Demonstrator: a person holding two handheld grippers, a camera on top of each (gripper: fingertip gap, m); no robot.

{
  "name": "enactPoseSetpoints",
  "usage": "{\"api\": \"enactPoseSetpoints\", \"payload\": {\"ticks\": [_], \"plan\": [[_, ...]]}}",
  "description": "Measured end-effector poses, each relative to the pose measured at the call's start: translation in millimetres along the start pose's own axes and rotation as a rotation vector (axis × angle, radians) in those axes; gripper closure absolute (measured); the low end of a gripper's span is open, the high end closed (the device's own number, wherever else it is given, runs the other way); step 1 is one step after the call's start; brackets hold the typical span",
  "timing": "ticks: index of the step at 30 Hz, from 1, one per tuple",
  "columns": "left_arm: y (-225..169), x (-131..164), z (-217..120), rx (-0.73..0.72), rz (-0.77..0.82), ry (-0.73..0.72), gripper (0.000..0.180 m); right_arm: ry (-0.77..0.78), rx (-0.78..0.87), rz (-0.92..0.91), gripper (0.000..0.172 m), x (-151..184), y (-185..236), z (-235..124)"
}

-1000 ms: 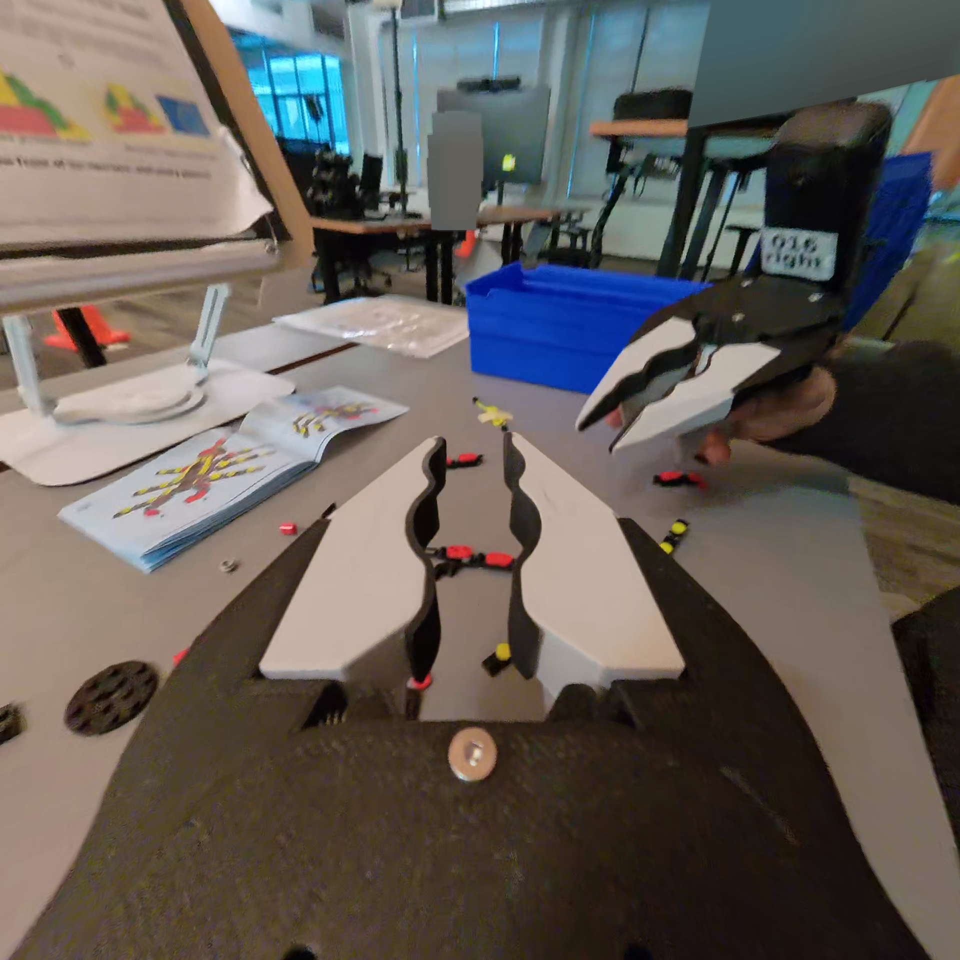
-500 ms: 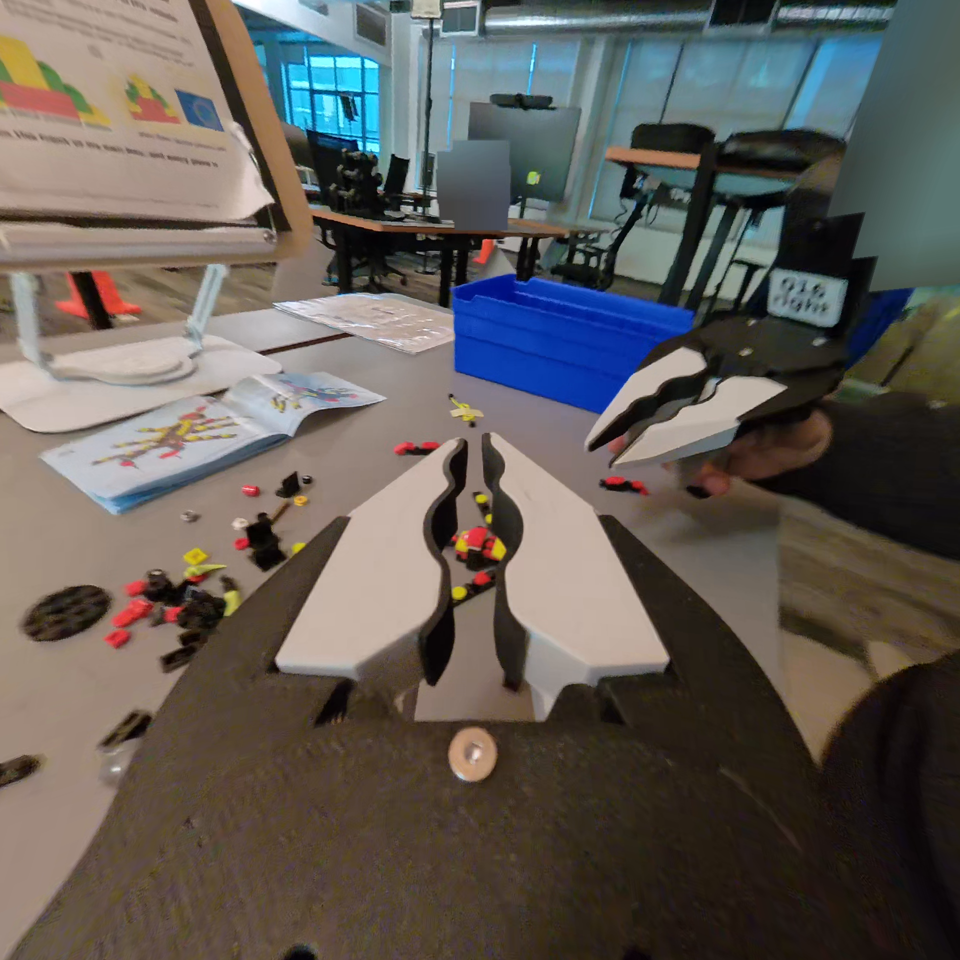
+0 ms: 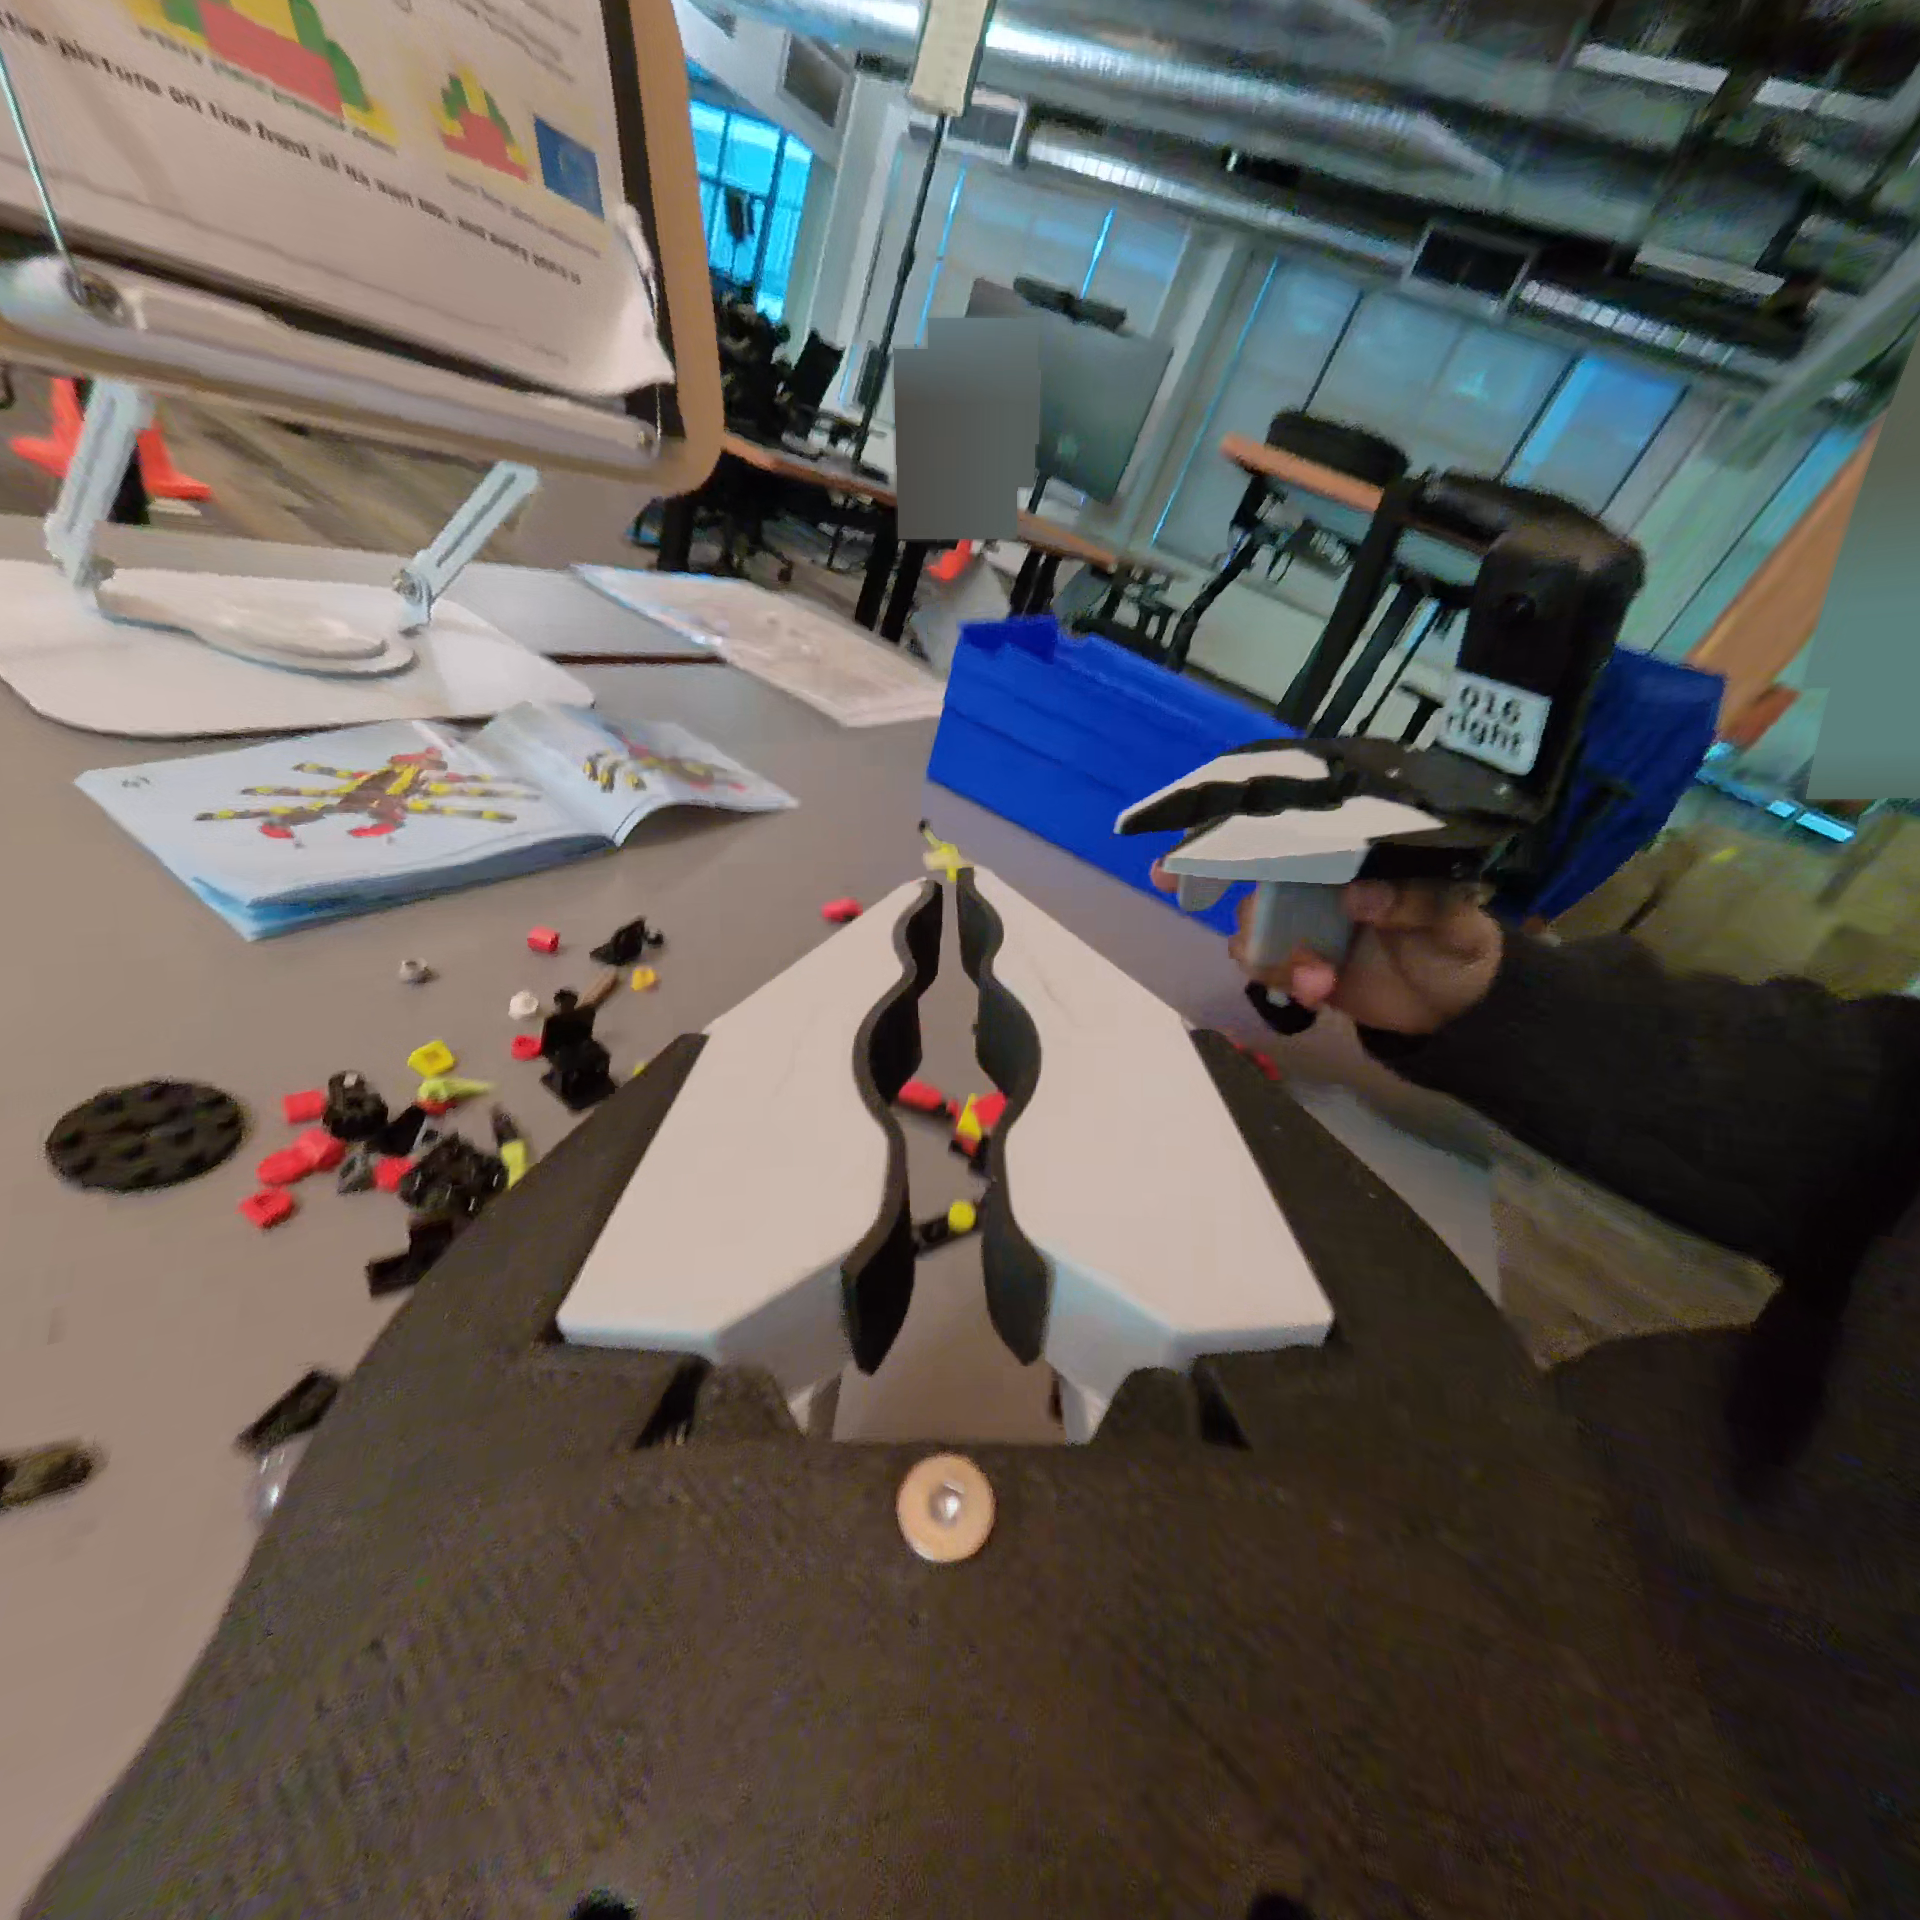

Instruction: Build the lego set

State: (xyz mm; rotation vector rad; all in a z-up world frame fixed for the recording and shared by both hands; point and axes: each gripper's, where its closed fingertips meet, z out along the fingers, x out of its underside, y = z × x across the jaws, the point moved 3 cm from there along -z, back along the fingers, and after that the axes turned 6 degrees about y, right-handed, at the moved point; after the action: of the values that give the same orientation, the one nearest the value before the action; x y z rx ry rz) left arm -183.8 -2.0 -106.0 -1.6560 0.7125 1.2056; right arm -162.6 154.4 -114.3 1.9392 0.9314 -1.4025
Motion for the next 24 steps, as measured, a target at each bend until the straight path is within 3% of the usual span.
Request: {"api": "enactPoseSetpoints", "payload": {"ticks": [3, 8, 11, 13, 19, 24], "plan": [[-2.0, -11.7, 10.6, 0.043, 0.016, -0.021, 0.18, -0.056, 0.155, -0.017, 0.152, -15.2, -37.8, -28.4], [-16.8, 1.7, 29.3, 0.072, 0.088, 0.05, 0.179, -0.055, 0.281, 0.078, 0.146, -16.0, -62.0, -77.6], [-29.6, 9.0, 36.7, 0.092, 0.115, 0.072, 0.179, 0.103, 0.306, 0.148, 0.146, 17.5, -52.3, -91.2], [-36.9, 15.8, 40.6, 0.108, 0.134, 0.1, 0.179, 0.262, 0.294, 0.157, 0.155, 44.3, -36.5, -96.0], [-45.3, 23.4, 46.0, 0.092, 0.201, 0.126, 0.179, 0.624, 0.363, 0.067, 0.16, 95.9, -8.2, -107.6], [-41.0, 26.5, 50.5, 0.072, 0.204, 0.139, 0.179, 0.692, 0.303, 0.177, 0.152, 117.3, -8.0, -101.9]]}}
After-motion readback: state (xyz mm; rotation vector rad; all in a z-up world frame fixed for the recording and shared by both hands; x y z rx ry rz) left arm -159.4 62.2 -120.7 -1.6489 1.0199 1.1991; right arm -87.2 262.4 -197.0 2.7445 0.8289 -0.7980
